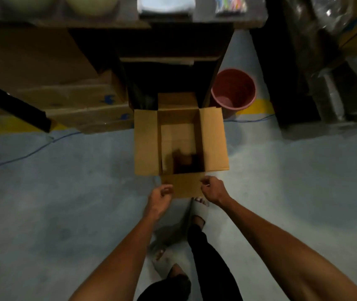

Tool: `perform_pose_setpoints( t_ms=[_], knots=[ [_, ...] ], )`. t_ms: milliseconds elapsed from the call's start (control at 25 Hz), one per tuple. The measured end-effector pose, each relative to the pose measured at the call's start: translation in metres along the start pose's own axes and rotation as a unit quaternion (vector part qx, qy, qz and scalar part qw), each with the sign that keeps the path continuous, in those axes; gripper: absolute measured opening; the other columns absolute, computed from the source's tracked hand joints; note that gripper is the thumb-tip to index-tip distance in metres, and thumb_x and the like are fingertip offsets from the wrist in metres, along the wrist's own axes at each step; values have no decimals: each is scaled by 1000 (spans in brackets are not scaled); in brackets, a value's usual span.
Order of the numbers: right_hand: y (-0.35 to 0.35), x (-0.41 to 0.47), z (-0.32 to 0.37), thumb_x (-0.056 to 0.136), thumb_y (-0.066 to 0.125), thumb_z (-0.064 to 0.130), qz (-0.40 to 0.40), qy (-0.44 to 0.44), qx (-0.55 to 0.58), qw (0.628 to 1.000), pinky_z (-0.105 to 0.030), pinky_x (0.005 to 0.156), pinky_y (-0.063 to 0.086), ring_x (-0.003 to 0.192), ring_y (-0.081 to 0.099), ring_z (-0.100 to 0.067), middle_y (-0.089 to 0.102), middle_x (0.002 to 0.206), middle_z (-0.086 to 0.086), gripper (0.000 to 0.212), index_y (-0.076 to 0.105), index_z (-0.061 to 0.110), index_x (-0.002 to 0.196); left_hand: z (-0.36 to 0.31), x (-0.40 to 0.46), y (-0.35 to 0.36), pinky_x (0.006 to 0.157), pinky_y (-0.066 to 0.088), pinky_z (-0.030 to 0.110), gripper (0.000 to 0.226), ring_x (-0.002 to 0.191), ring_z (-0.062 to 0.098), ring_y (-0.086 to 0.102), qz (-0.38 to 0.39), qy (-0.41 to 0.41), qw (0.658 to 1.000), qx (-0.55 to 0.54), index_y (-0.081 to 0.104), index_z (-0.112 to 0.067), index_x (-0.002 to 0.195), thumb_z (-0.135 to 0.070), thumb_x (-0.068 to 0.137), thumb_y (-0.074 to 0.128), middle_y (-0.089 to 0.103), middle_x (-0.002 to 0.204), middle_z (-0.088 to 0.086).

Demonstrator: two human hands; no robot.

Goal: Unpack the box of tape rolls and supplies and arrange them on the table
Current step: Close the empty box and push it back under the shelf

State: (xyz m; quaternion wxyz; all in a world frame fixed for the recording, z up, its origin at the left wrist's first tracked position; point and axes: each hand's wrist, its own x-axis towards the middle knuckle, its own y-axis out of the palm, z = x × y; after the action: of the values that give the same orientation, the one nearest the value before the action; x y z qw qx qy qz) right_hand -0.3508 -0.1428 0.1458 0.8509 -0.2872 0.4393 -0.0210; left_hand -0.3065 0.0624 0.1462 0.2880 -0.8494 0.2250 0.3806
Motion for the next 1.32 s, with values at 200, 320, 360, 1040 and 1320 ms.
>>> perform_pose_setpoints(
  t_ms=[200, 320, 360, 1040, 1320],
  knots=[
    [55, 41, -70, 90, 64, 35, 0, 0, -43, 999, -36, 97, 46, 119, 56, -34, 62, 128, -15, 43, 62, 10, 125, 74, 72, 28, 90, 56, 37, 65, 99, 23, 67, 28, -25, 997, 66, 57, -33, 131, -30, 67, 60, 68, 119, 2],
    [72, 60, -90, 91, 64, 40, -6, -1, -44, 999, -38, 112, 36, 137, 39, -35, 51, 142, -16, 53, 53, 12, 135, 114, 128, 55, 88, 57, 36, 82, 99, 24, 65, 33, -25, 995, 94, 46, -35, 139, -44, 59, 59, 63, 122, 3],
    [76, 64, -94, 92, 65, 38, -2, -6, -41, 999, -37, 116, 30, 141, 34, -34, 45, 148, -16, 61, 46, 8, 142, 117, 135, 59, 88, 57, 39, 87, 101, 24, 63, 31, -32, 994, 97, 42, -38, 141, -49, 56, 60, 61, 125, 2],
    [105, 42, -116, 71, 56, 80, -68, 35, -37, 996, -43, 96, 50, 118, 54, -32, 62, 125, -8, 84, 57, 18, 129, 128, 66, 68, 79, 56, 39, 55, 87, 24, 65, -11, -42, 999, 10, 70, -30, 110, -46, 57, 62, 61, 113, 7],
    [94, 45, -101, 88, 55, 60, -132, -23, 57, 989, -43, 100, 48, 124, 52, -28, 58, 132, -8, 64, 48, 18, 136, 95, 60, 68, 105, 44, 39, 75, 123, 23, 51, -88, -15, 992, -92, 30, -26, 152, -28, 87, 67, 46, 140, 2]
  ],
)
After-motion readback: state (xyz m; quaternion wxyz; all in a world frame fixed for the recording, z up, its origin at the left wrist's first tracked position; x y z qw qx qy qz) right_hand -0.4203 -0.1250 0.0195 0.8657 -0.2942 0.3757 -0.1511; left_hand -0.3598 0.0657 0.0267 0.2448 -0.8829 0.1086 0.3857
